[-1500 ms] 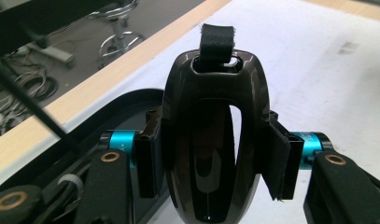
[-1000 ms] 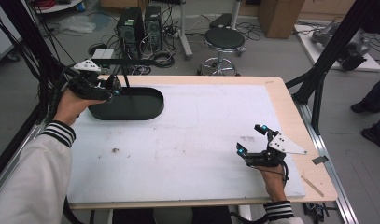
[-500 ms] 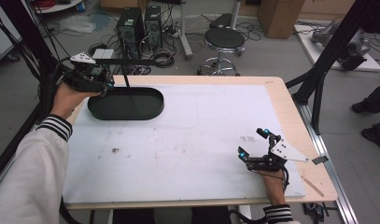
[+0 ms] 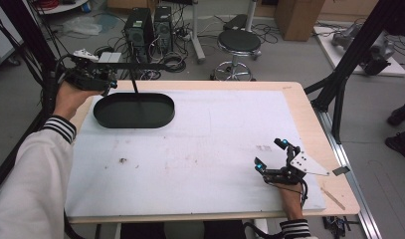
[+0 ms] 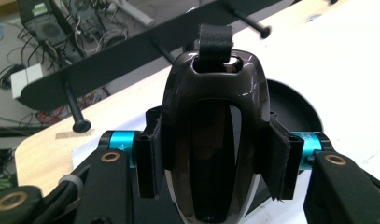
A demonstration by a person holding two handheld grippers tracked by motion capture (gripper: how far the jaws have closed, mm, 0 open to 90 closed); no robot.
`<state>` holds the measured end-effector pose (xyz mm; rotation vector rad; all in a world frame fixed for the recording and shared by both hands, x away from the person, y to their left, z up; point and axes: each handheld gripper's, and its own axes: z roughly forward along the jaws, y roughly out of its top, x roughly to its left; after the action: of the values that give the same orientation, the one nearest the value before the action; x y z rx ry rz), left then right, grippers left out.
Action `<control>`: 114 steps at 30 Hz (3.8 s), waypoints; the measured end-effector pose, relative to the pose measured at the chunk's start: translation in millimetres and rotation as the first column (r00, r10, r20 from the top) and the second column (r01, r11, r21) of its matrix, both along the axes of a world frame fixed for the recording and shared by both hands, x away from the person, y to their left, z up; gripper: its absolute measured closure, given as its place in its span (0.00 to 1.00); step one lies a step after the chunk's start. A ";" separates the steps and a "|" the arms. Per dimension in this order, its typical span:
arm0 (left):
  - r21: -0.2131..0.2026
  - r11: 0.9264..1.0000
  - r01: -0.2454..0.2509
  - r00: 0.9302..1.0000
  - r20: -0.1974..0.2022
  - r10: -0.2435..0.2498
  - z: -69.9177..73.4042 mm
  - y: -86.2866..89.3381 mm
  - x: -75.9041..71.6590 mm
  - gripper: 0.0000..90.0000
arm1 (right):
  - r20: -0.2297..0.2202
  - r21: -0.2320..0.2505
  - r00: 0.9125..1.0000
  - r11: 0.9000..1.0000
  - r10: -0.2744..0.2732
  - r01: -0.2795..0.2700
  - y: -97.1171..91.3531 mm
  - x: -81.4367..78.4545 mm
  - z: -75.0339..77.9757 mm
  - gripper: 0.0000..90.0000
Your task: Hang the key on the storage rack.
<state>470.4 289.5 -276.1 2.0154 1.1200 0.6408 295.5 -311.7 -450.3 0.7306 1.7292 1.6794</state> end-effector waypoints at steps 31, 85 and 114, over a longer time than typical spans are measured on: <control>0.035 0.999 -0.042 0.999 0.004 0.042 14.9 -7.5 26.6 0.54 | 0.018 0.006 1.000 1.000 -0.014 0.014 -0.3 -1.9 -3.0 0.00; 0.070 0.993 -0.098 0.994 -0.034 0.100 13.3 -16.0 22.2 0.54 | 0.012 0.025 1.000 1.000 -0.011 0.010 -2.2 -0.5 -3.4 0.00; 0.022 0.988 -0.155 0.987 -0.035 0.156 13.0 -13.5 19.6 0.54 | 0.007 0.031 1.000 0.999 -0.011 0.011 -2.7 -0.4 -3.5 0.00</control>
<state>490.0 276.0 -263.0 1.9760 1.3071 0.6980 295.1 -314.4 -453.8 0.7465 1.6947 1.7025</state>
